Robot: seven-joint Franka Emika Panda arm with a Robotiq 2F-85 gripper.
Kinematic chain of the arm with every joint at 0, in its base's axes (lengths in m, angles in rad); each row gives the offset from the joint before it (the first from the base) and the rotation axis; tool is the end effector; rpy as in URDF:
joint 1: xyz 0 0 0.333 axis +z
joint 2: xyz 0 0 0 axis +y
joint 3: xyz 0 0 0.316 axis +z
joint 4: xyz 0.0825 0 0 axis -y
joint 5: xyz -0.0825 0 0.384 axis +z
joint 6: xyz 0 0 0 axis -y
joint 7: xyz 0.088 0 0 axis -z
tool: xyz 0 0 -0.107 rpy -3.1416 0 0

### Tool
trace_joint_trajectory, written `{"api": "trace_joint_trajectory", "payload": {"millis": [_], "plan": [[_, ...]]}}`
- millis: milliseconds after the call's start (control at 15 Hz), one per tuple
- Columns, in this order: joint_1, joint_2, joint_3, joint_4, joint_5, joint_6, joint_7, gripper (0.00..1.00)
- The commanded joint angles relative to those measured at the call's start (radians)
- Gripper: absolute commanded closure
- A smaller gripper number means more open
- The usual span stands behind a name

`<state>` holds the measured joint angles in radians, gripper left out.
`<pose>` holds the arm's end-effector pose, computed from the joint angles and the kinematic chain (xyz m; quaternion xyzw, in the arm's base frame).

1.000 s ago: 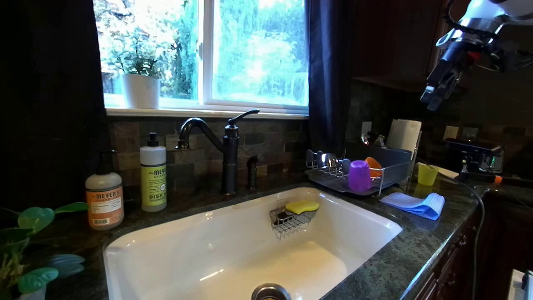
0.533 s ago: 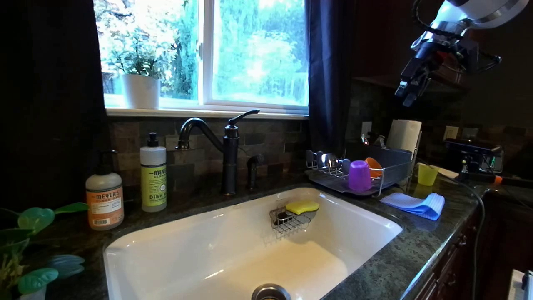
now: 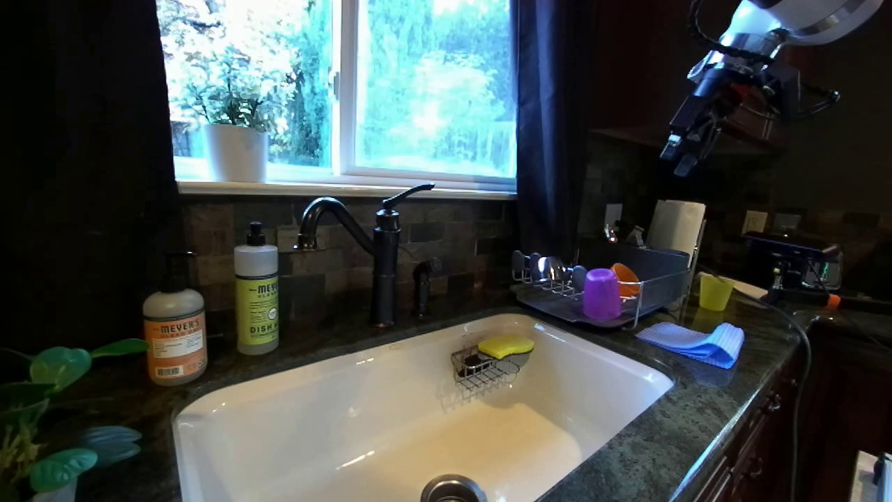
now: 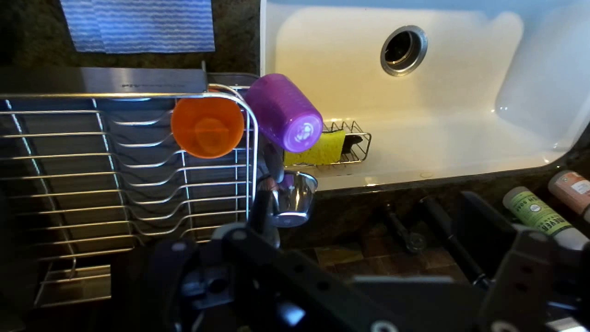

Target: Move the silver bowl to the right

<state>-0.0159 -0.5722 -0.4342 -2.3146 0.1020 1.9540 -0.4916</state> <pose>0.3623 -0.1956 0.5514 -0.9830 -0.0266 -0.1430 0.1123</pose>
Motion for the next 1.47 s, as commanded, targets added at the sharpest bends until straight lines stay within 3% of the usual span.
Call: {"api": "trace_joint_trajectory", "payload": {"millis": [0, 267, 400, 733, 800, 1400], "plan": [[-0.013, 0.092, 0.085, 0.062, 0.001, 0.024, 0.035, 0.00], [-0.004, 0.294, 0.134, 0.204, 0.002, 0.079, 0.060, 0.00], [0.002, 0.402, 0.123, 0.278, 0.047, 0.078, -0.007, 0.00], [-0.047, 0.654, 0.172, 0.430, 0.179, 0.074, -0.042, 0.00], [-0.061, 0.563, 0.192, 0.353, 0.124, 0.091, -0.017, 0.00], [-0.092, 0.772, 0.281, 0.450, 0.148, 0.148, 0.021, 0.00]]}}
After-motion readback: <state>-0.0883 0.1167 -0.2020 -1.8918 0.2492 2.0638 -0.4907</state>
